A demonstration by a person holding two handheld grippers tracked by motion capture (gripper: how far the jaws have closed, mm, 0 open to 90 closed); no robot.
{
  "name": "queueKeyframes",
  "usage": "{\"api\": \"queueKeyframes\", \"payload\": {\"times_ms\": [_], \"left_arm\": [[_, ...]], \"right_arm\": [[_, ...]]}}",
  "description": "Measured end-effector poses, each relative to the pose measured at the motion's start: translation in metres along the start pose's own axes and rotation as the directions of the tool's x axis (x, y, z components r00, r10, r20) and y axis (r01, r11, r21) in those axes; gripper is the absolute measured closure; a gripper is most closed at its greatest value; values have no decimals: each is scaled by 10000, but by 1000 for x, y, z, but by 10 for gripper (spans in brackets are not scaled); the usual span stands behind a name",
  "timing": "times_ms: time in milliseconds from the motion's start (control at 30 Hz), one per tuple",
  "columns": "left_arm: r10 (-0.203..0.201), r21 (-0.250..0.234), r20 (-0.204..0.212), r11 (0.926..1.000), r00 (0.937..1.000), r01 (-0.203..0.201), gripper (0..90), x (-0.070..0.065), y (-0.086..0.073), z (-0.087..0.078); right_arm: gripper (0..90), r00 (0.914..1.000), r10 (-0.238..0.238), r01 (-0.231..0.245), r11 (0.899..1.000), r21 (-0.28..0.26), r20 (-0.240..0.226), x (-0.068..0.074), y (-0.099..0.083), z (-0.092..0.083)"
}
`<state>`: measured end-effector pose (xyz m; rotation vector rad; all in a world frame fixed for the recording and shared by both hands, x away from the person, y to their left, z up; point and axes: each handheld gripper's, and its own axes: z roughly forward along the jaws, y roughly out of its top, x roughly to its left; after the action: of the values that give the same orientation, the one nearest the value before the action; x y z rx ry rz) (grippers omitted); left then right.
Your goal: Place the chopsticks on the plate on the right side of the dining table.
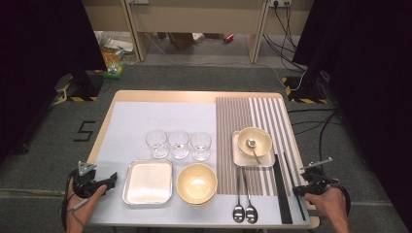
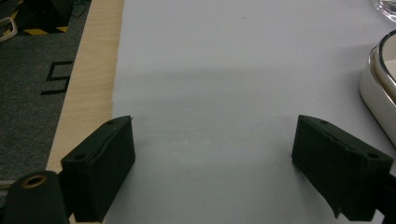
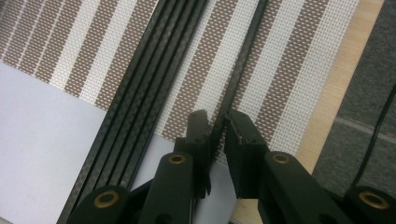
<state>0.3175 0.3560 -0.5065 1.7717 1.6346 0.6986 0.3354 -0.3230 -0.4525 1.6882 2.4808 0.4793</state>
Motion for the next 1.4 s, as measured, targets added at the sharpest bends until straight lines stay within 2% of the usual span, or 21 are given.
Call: {"api": "queueKeyframes", "payload": {"times_ms": [167,233,367,400,533,567,633,733,833,900,933,1067,1100,1167,1233,1300,1333,1400], "left_arm": [[-5,-4,1,10000,10000,5,122,0,0,0],[4,12,0,10000,10000,-4,122,0,0,0],[-21,-1,7,10000,10000,21,122,0,0,0],[1,15,3,10000,10000,-1,122,0,0,0],[-13,7,22,10000,10000,13,123,0,0,0],[-12,-4,21,10000,10000,12,123,0,0,0],[-31,-14,15,10000,10000,31,124,0,0,0],[-15,-6,19,10000,10000,15,123,0,0,0],[-7,2,16,10000,10000,7,123,0,0,0],[-16,-7,13,10000,10000,16,123,0,0,0],[-10,-2,14,10000,10000,10,123,0,0,0],[-6,2,14,10000,10000,6,123,0,0,0],[-8,2,15,10000,10000,8,122,0,0,0],[-8,3,15,10000,10000,8,123,0,0,0],[-10,1,13,10000,10000,10,122,0,0,0],[-12,1,15,10000,10000,12,123,0,0,0],[-9,-5,10,10000,10000,9,122,0,0,0],[-10,1,15,10000,10000,10,123,0,0,0]], "right_arm": [[794,9993,55,-74,9986,523,360,5,7,1],[794,9989,166,-203,9962,845,444,6,12,2],[793,9963,9,-119,9918,1275,856,11,18,3],[793,9959,129,-250,9905,1356,896,13,19,3],[799,9977,202,-312,9843,1740,648,8,25,4],[800,9982,135,-237,9841,1763,590,6,25,5],[807,9983,296,-381,9835,1767,505,5,26,5],[834,9980,625,-633,9822,1766,104,-3,25,4],[851,9953,890,-823,9850,1519,-381,-13,23,4],[854,9930,1046,-958,9848,1450,-544,-16,21,4],[855,9876,1435,-1321,9789,1558,-644,-15,21,3],[854,9887,1205,-1069,9839,1434,-896,-20,21,3],[857,9866,1384,-1246,9809,1495,-863,-20,21,2],[860,9873,1300,-1153,9820,1499,-919,-22,22,2],[861,9898,1107,-970,9847,1446,-901,-22,23,2],[861,9894,1197,-1067,9832,1481,-818,-23,24,0],[861,9921,1006,-901,9870,1329,-749,-25,24,1],[861,9916,1097,-996,9856,1369,-685,-26,24,-1]]}}
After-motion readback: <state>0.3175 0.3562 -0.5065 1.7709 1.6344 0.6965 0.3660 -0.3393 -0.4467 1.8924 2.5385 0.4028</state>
